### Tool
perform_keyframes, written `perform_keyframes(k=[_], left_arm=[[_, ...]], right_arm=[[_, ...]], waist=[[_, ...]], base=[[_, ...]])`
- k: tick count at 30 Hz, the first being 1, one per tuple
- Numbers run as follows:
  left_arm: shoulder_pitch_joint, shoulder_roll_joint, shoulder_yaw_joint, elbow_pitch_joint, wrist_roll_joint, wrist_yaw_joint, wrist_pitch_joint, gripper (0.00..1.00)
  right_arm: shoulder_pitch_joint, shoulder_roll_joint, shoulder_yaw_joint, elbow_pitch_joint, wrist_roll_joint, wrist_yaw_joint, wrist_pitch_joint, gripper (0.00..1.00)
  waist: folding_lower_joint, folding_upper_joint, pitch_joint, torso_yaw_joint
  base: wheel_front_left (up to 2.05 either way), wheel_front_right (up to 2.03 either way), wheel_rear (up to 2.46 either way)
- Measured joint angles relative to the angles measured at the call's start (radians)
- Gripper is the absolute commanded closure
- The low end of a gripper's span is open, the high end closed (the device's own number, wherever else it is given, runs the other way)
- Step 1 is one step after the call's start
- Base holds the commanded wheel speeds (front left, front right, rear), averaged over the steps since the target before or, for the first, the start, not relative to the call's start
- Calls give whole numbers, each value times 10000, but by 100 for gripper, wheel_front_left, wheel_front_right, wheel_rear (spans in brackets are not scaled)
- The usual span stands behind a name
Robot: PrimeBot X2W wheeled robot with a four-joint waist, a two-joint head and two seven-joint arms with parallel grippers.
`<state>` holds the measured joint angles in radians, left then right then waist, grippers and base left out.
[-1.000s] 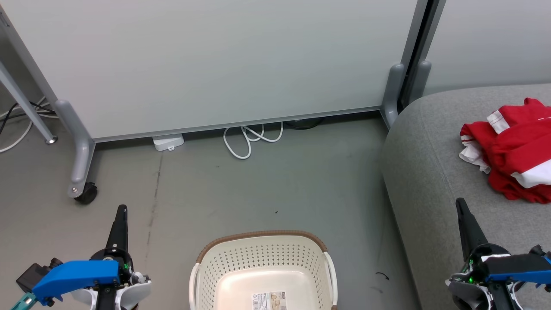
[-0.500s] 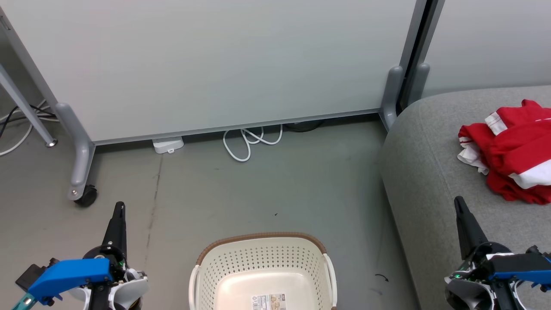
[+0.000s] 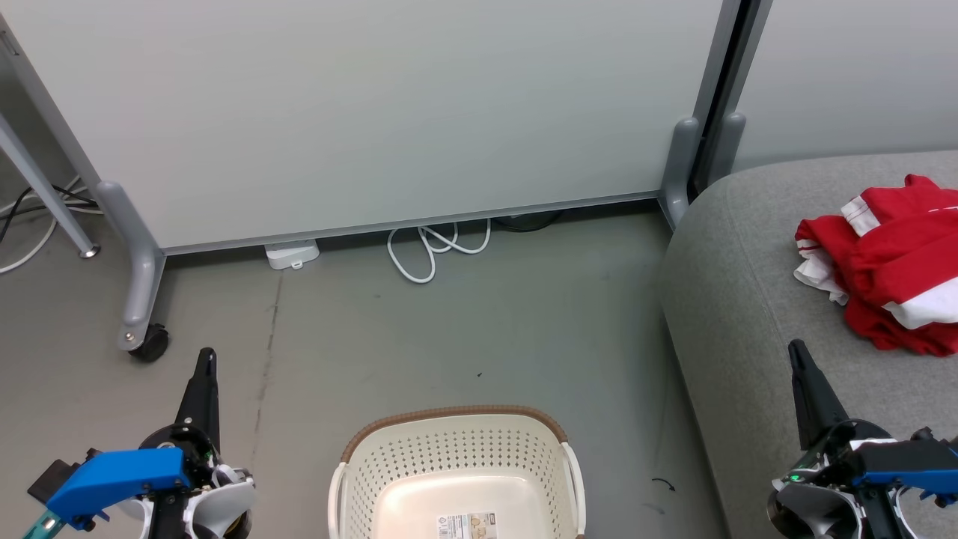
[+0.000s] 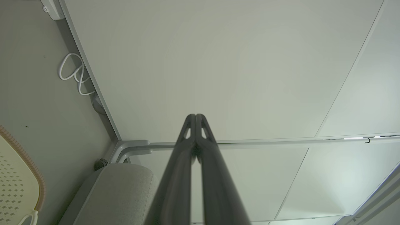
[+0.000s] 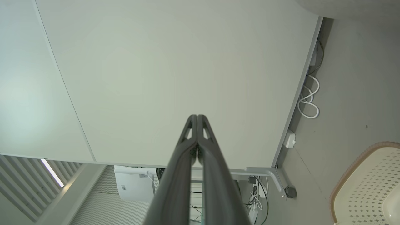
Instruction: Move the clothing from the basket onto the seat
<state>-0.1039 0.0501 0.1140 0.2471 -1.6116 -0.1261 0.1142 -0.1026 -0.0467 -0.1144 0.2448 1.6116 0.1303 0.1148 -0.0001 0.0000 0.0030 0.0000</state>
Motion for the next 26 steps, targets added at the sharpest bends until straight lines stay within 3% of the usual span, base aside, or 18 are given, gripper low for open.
perform_keyframes(k=[26], left_arm=[[0, 0, 0, 0, 0, -27, 0, 100]], right_arm=[[-9, -2, 2, 0, 0, 0, 0, 100]], waist=[[0, 0, 0, 0]], base=[[0, 0, 0]])
